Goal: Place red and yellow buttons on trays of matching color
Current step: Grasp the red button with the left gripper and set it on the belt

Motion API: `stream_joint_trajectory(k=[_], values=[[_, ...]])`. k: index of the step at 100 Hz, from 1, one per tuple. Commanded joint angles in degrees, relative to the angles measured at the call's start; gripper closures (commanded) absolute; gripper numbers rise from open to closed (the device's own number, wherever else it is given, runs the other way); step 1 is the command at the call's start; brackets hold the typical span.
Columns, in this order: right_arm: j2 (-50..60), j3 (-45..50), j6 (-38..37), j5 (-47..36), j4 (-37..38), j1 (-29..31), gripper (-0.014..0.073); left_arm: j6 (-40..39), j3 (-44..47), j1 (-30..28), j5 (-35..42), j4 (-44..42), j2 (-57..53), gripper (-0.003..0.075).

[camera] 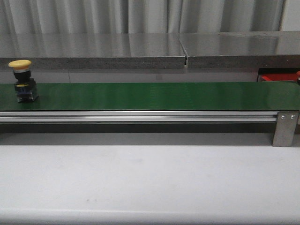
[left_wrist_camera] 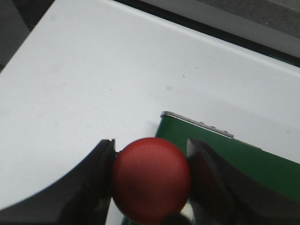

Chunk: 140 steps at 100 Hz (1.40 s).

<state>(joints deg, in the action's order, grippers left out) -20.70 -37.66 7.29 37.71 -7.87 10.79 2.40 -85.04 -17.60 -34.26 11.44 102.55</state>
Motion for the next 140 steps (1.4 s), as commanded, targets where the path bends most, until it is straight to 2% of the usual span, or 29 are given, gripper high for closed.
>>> stream_joint_trajectory(k=[1, 37, 44, 51, 64, 70, 85, 108, 116, 123, 128, 140], values=[[-0.22, -1.47, 0.61, -4.55, -0.37, -0.03, 0.0711, -0.06, -0.51, 1.05, 3.39, 0.57, -3.32, 0.0513], [-0.22, -1.47, 0.61, -4.55, -0.37, -0.03, 0.0711, 0.03, 4.65, 2.84, 5.90, 0.70, -3.32, 0.0512], [-0.22, -1.47, 0.61, -4.55, -0.37, -0.03, 0.0711, 0.03, 4.65, 2.84, 5.90, 0.70, -3.32, 0.0491], [-0.22, -1.47, 0.61, -4.55, -0.37, -0.03, 0.0711, 0.53, 4.65, 2.84, 5.90, 0.70, -3.32, 0.0413], [-0.22, -1.47, 0.61, -4.55, -0.37, -0.03, 0.0711, 0.51, 4.65, 2.84, 4.95, 0.79, -3.32, 0.0202], [-0.22, -1.47, 0.61, -4.55, -0.37, -0.03, 0.0711, 0.51, 4.65, 2.84, 4.82, 0.94, -3.32, 0.0165], [-0.22, -1.47, 0.61, -4.55, -0.37, -0.03, 0.0711, 0.65, 4.40, 2.84, 4.70, 1.07, -3.54, 0.0163], [-0.22, -1.47, 0.61, -4.55, -0.37, -0.03, 0.0711, 5.04, 4.40, 3.30, 4.61, 5.51, -7.99, 0.0165], [-0.22, -1.47, 0.61, -4.55, -0.37, -0.03, 0.0711, 6.27, 4.40, 4.05, 4.29, 5.37, -10.23, 0.0185], [-0.22, -1.47, 0.61, -4.55, -0.37, -0.03, 0.0711, 7.04, 4.40, 4.86, 3.37, 5.37, -12.29, 0.0251], [-0.22, -1.47, 0.61, -4.55, -0.37, -0.03, 0.0711, 7.44, 4.52, 5.97, 3.35, 5.37, -13.80, 0.0335], [-0.22, -1.47, 0.61, -4.55, -0.37, -0.03, 0.0711, 8.87, 5.63, 9.13, 3.35, 5.27, -17.47, 0.0638]])
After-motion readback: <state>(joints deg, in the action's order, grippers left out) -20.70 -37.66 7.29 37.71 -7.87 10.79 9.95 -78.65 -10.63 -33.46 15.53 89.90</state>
